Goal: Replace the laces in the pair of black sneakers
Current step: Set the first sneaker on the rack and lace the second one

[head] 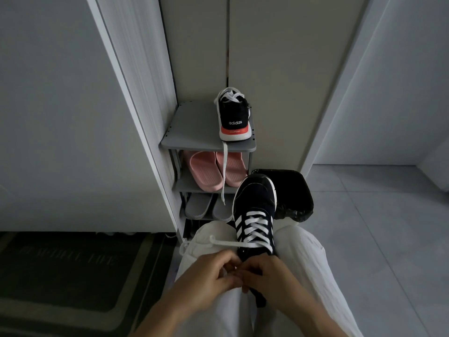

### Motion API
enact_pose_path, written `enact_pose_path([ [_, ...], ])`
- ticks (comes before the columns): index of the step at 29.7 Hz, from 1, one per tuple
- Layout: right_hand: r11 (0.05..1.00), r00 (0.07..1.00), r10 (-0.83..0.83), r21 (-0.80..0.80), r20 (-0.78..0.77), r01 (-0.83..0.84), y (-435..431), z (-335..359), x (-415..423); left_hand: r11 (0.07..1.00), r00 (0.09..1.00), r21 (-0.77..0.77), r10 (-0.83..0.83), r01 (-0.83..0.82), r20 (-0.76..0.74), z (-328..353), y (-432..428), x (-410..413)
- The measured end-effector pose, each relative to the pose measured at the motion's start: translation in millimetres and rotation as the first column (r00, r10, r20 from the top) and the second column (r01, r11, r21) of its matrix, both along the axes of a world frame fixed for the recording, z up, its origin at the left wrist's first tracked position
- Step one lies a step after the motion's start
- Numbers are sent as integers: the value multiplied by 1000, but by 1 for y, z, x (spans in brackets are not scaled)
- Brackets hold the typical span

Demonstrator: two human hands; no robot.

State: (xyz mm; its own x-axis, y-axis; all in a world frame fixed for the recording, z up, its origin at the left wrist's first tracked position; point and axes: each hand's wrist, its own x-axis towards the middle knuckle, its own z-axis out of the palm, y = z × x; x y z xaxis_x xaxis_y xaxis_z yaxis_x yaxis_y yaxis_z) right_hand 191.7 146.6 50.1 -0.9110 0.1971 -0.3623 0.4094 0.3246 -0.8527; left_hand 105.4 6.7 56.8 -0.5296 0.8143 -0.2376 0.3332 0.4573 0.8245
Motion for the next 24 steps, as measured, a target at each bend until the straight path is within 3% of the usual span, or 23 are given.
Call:
enact_pose_path([
  [7,951,966,-258,-179,-8,252,-1,-10,5,967,964,78,231,-242,131,-12,6,0],
  [13,898,913,-406,-196,-30,393,-10,-18,3,834,840,137,505,-534,199,-27,16,-7],
  [19,872,919,-392,-336,-46,355,-17,-17,1,850,853,86,514,-520,89,-36,27,-11],
  [24,822,898,-439,-418,-32,387,-14,-20,3,860,863,89,495,-503,102,-34,30,-11],
])
